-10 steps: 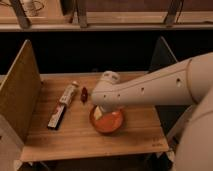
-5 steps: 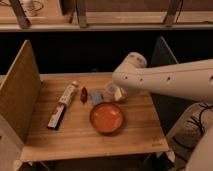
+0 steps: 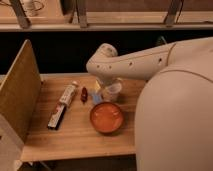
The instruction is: Move the arm in a circular motion
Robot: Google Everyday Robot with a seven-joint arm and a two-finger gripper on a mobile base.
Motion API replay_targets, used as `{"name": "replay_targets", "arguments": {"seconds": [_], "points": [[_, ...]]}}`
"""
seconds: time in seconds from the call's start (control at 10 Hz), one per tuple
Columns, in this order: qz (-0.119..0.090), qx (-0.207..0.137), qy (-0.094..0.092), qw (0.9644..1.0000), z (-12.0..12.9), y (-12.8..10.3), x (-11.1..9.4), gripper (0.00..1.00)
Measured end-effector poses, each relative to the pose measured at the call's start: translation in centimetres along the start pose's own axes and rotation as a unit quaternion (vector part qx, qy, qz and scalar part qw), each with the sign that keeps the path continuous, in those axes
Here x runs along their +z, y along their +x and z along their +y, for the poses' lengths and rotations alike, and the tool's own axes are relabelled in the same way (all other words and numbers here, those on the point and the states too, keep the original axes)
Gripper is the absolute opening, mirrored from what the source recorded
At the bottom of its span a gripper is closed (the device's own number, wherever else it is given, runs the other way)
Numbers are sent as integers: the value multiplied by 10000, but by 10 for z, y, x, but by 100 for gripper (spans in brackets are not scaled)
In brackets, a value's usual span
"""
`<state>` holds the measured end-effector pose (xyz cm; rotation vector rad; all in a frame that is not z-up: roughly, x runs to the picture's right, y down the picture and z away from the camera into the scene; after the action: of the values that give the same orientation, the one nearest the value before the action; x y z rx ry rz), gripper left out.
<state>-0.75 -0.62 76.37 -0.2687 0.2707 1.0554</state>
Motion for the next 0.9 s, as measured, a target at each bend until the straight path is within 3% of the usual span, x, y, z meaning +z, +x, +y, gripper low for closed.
{"name": "replay_targets", "arguments": {"seconds": [0.2,0.4,0.5,0.7,0.9], "points": [[-96,-572,-343,9977,60,-6,-5,80],[-182,-947,-697,9929,108,9,-14,80],[-199,-1001,-794,9916,120,22,-16,80],[-219,-815,-861,9927,117,54,-19,80],[-226,-242,-666,9972,76,91,-23,80]]}}
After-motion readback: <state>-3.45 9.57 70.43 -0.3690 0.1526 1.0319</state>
